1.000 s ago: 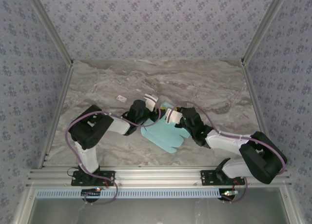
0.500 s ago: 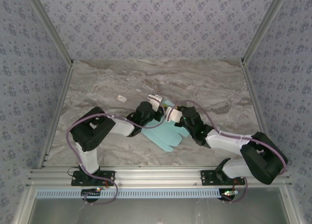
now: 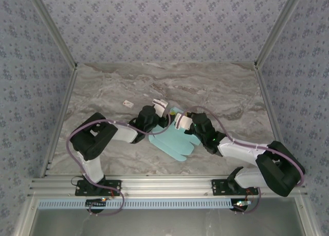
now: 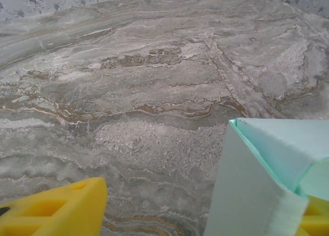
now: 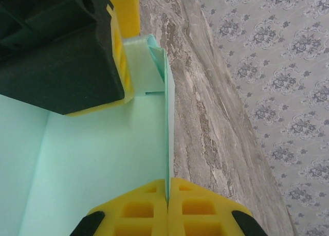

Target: Fold the paper box

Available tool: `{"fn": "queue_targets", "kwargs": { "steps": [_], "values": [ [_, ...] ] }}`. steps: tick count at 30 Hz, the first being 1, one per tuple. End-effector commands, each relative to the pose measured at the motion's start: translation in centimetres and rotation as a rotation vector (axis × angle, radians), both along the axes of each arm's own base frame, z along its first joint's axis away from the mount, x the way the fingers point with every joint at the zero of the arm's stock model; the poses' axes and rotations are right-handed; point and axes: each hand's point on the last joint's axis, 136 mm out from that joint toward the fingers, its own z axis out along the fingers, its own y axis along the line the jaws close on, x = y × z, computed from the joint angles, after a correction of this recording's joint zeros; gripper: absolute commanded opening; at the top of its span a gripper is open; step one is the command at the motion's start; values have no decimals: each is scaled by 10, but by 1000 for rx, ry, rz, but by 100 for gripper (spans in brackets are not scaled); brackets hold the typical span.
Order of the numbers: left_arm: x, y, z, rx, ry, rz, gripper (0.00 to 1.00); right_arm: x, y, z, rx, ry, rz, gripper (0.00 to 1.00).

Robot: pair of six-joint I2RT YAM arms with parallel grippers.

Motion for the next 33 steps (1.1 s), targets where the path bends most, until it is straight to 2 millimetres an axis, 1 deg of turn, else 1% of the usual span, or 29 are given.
{"fn": "queue_targets", "kwargs": {
  "steps": [1, 6, 15, 24, 26, 33],
  "values": [
    [-1, 5, 22, -13, -46, -38, 71, -6, -3, -8, -21, 47, 3, 0],
    [-7, 7, 12, 20, -16, -80, 78, -5, -4, -9, -21, 48, -1, 0],
    [-12, 7, -8, 80, 67, -147, 79, -3, -4, -4, -17, 35, -8, 0],
    [-14, 5, -33, 122, 146, -163, 66, -1, -4, 2, -11, 22, -13, 0],
    [-15, 4, -40, 123, 170, -170, 63, 0, -3, 7, 2, 14, -14, 0],
    [-18, 1, -49, 113, 205, -180, 59, 1, -2, 18, 33, -7, -18, 0]
  ]
}}
